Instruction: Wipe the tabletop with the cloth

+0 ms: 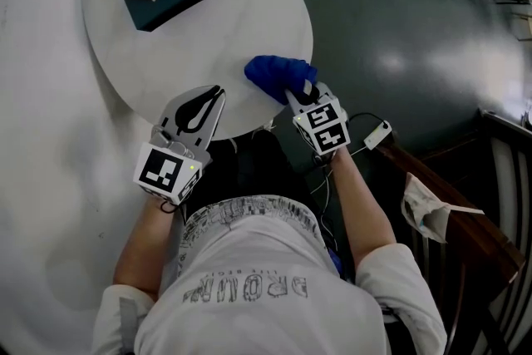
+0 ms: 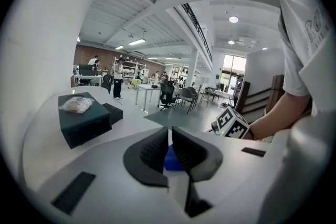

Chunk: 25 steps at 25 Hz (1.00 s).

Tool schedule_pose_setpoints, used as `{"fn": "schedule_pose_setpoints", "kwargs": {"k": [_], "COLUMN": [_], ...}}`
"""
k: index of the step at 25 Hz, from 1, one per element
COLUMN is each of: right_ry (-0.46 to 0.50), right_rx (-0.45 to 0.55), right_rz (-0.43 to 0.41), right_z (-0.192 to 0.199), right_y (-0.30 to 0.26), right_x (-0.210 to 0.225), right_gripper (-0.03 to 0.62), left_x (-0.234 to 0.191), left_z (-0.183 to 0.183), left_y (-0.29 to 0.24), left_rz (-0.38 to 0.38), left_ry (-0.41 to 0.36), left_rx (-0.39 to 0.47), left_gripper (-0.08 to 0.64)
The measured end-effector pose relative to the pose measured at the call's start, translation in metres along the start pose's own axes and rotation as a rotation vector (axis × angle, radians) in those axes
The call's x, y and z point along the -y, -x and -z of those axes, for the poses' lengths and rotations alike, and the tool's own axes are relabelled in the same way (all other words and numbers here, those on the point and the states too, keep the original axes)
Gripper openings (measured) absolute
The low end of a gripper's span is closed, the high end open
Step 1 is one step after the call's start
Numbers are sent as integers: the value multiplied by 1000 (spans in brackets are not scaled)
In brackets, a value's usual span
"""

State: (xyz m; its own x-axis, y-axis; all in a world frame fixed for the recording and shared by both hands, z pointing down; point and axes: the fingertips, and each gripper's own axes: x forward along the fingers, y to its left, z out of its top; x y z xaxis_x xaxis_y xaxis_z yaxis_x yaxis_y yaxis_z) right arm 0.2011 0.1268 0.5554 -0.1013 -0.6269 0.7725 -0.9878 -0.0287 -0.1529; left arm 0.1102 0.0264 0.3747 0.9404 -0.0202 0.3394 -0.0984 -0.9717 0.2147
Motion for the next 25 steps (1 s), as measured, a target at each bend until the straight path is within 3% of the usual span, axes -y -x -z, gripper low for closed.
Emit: {"fn": "schedule_pose_setpoints", "kwargs": {"k": [25], "right_ry": [86], "right_rx": [382], "right_rz": [24], "right_z": [-179], "right_y": [101], "right_x": [-71], "right_gripper": [67], "left_x": [-40], "left_z": [-77], "left_y": [114], "left_rz": [-138], "left_ry": [-101], "left_rx": [184], "left_gripper": [40]}}
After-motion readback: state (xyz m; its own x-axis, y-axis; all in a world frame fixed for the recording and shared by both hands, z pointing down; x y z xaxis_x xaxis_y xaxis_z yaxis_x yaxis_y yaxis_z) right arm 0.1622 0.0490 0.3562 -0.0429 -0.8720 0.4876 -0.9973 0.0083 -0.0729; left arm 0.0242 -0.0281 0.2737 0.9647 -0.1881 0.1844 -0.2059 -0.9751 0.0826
